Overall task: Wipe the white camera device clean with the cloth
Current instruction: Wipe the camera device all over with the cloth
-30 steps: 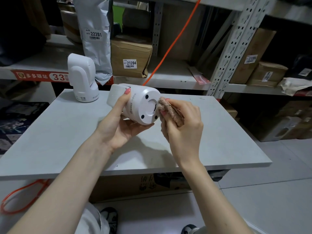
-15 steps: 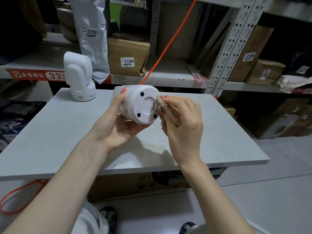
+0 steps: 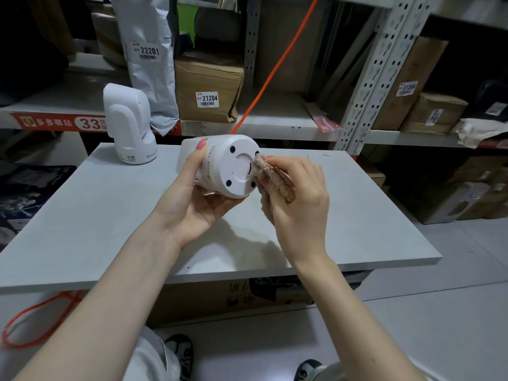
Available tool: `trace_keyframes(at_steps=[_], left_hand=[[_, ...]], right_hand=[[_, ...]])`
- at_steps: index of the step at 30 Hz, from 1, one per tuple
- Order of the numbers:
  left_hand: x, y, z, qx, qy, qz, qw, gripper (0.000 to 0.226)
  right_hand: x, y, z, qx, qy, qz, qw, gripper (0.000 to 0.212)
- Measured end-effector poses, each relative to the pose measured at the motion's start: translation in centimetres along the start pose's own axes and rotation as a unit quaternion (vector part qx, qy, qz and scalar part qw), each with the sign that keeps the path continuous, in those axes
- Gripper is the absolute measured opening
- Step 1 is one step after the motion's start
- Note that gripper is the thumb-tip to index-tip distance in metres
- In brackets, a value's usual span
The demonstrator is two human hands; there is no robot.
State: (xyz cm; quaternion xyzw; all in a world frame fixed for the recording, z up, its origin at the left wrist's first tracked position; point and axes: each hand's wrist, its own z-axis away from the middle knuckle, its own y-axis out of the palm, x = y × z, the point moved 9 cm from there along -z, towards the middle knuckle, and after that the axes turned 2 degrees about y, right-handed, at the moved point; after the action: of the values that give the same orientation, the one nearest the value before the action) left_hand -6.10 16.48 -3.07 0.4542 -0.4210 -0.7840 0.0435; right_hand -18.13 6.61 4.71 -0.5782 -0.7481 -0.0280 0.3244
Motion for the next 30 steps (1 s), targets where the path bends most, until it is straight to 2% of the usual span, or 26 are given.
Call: trace_keyframes(at_steps=[5, 9, 15, 22, 30], left_hand=[[-0.1, -0.3, -0.1, -0.021, 0.017, 0.024, 0.999, 0.061], [-0.1, -0.2, 0.0, -0.012, 0.022, 0.060, 0.998, 0.066], [0.1, 0.2, -0.1, -0.007, 0.034, 0.048, 0.998, 0.070], [-0.3, 0.6, 0.1, -0.017, 0.077, 0.041, 0.996, 0.069], [-0.4, 0.5, -0.1, -0.009, 0.071, 0.026, 0.997, 0.071]], right_hand=[[-0.4, 1.3, 1.0, 0.033, 0.040, -0.034, 0.998, 0.017], [0.5, 1.9, 1.3, 0.053, 0.016, -0.056, 0.997, 0.021], [-0.8, 1.5, 1.0, 0.035, 0.053, -0.029, 0.998, 0.019], [0.7, 1.6, 1.5, 0.035, 0.051, -0.088, 0.994, 0.018], [-0.2, 1.0, 1.0, 0.021, 0.050, -0.028, 0.998, 0.018]])
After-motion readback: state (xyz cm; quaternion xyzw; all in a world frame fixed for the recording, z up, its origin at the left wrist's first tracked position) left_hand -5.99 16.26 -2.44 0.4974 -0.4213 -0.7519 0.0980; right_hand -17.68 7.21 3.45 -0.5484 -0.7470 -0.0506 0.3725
